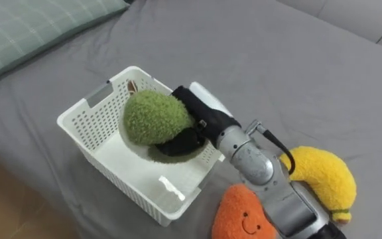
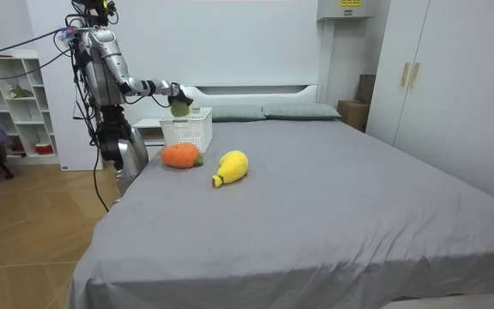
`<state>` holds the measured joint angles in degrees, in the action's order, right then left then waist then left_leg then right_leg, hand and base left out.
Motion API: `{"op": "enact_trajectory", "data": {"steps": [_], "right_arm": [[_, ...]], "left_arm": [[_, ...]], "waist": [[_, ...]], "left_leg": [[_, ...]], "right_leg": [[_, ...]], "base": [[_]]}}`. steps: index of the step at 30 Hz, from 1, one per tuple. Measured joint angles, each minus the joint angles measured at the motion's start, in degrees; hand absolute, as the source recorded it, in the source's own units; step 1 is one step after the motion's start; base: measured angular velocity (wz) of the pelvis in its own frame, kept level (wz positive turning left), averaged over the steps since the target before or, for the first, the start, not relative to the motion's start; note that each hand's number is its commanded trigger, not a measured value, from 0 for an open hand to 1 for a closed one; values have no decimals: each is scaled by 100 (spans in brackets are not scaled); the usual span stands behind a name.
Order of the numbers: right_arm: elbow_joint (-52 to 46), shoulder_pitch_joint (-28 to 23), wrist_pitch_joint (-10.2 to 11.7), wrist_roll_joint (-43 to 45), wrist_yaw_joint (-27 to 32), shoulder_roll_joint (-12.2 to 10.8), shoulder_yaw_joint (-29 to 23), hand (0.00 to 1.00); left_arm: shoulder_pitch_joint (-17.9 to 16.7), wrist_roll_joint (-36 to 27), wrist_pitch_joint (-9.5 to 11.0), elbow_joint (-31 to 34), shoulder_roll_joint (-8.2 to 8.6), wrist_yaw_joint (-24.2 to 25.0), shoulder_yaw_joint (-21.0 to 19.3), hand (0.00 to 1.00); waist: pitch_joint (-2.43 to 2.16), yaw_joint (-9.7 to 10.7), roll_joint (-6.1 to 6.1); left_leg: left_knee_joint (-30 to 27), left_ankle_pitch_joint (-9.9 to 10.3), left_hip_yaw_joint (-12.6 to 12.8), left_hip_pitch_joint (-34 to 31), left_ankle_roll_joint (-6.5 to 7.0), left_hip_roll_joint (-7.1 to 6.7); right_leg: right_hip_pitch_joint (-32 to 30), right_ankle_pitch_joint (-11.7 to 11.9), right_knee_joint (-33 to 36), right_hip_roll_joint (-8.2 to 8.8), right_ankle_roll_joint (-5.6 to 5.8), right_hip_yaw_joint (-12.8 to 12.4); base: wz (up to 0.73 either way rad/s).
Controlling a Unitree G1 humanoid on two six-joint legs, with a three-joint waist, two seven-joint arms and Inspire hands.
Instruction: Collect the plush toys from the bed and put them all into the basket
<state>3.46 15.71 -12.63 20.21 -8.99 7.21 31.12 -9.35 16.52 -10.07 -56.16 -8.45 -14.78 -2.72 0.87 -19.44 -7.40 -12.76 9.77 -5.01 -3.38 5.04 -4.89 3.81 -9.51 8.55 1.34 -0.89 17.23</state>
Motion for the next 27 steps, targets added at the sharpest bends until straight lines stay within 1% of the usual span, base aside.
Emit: {"op": "enact_trajectory", "data": {"steps": [1,4,9,11,12,13,14,15,16,17,20,23,27], "right_arm": [[164,14,-1,51,-4,-29,57,100],[499,15,-1,83,-28,-96,149,100],[581,15,-2,78,-64,-98,151,100],[615,15,-2,51,-49,-99,151,100],[638,14,-2,51,-37,-96,152,97],[642,14,-2,55,-37,-87,155,82],[642,14,-2,65,-37,-88,155,57],[642,14,-2,91,-38,-89,155,41],[642,14,-2,94,-38,-88,154,6],[642,14,-2,93,-38,-89,154,0],[642,14,-2,93,-38,-88,154,0],[641,14,-2,135,-36,-87,150,0],[641,14,-14,182,32,-66,139,0]], "left_arm": [[0,0,1,-2,-19,-9,87,0],[21,0,0,0,-17,-18,163,0],[126,-10,1,-7,-14,-55,261,0],[148,-13,3,-8,-12,-108,371,0],[177,-15,7,-9,3,-134,409,0],[216,-14,7,-12,15,-146,409,0],[228,-12,7,-13,16,-151,406,0],[240,-11,7,-12,16,-161,404,0],[238,-10,7,-12,16,-177,404,0],[235,-11,6,-12,15,-190,403,0],[228,-11,2,-11,14,-204,402,0],[231,-10,2,-5,14,-206,401,0],[229,-11,-4,-5,12,-209,400,0]], "waist": [[0,-8,-1],[4,-30,-4],[8,-74,0],[21,-73,18],[29,-75,22],[52,-82,26],[61,-90,25],[68,-102,24],[68,-115,24],[68,-121,24],[64,-128,19],[44,-125,-7],[43,-118,-7]], "left_leg": [[0,-2,-8,-1,2,-3],[-1,-2,-23,-14,1,-11],[-1,-18,-44,-70,2,-25],[-1,-22,-69,-84,6,-36],[-1,-27,-110,-104,8,-51],[0,-28,-137,-112,8,-58],[0,-28,-142,-118,8,-59],[0,-28,-151,-129,8,-62],[0,-29,-156,-136,9,-65],[0,-29,-157,-138,10,-66],[-1,-34,-166,-157,18,-73],[-19,-37,-166,-181,22,-75],[-71,-39,-168,-191,24,-76]], "right_leg": [[2,0,1,22,1,9],[-9,1,3,29,1,12],[-59,1,7,39,2,22],[-64,1,6,46,4,45],[-81,3,5,50,7,62],[-85,5,5,51,12,76],[-89,5,5,51,12,86],[-97,6,3,51,13,98],[-102,6,0,45,14,102],[-103,7,-2,42,16,105],[-115,10,-7,31,20,127],[-147,12,-5,32,23,139],[-145,12,-2,33,24,149]], "base": [[6],[0],[1],[7],[10],[9],[7],[3],[0],[0],[0],[0],[0]]}}
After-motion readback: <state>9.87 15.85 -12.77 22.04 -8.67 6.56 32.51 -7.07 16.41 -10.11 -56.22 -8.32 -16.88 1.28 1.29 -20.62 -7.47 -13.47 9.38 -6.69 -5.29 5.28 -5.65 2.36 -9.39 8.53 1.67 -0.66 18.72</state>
